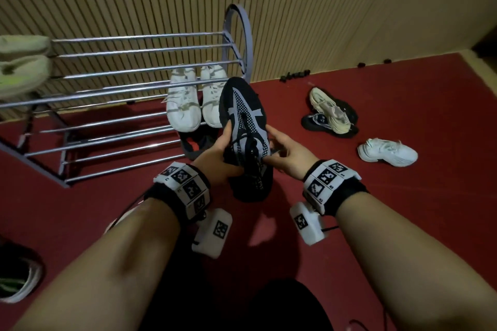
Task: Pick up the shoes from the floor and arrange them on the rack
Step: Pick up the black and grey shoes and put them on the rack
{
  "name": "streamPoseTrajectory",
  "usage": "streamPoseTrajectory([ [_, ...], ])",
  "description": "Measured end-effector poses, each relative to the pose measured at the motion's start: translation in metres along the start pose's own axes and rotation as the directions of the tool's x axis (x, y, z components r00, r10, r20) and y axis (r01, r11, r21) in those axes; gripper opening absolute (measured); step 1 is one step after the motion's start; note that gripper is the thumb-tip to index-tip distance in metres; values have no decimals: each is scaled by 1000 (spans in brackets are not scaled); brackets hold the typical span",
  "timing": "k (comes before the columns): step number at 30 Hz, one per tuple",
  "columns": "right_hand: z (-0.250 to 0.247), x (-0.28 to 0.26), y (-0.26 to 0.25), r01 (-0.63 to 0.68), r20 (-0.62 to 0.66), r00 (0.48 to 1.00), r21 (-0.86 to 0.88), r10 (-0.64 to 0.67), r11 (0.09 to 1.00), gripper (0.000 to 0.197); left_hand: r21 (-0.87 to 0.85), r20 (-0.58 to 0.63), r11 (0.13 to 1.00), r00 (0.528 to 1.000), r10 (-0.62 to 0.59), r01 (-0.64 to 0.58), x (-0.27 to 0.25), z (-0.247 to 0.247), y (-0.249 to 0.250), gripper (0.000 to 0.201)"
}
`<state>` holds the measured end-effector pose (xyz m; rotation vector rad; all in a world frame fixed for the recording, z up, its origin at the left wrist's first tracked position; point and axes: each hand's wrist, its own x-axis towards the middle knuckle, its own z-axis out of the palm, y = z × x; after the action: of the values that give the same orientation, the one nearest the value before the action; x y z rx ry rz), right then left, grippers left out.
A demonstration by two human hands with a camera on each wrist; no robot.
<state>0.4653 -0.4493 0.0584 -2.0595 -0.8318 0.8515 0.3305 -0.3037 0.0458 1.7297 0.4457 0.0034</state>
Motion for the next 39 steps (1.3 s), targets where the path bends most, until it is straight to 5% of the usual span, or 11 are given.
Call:
streamPoseTrajectory([
  [10,-15,0,-20,-113,-74,991,-28,110,993,76,-57,159,996,984,79,-71,24,-16,5,123],
  [16,-43,3,-4,-108,-93,991,-114,97,988,79,-73,189,995,978,87,-74,51,8,12,111],
  [31,-192,30,95,68,202,978,-81,-51,994,79,-115,-162,991,983,-87,69,120,161,67,104],
  [39,-248,45,97,35,185,982,-7,-33,999,78,-93,-192,986,969,-157,142,158,180,114,104],
])
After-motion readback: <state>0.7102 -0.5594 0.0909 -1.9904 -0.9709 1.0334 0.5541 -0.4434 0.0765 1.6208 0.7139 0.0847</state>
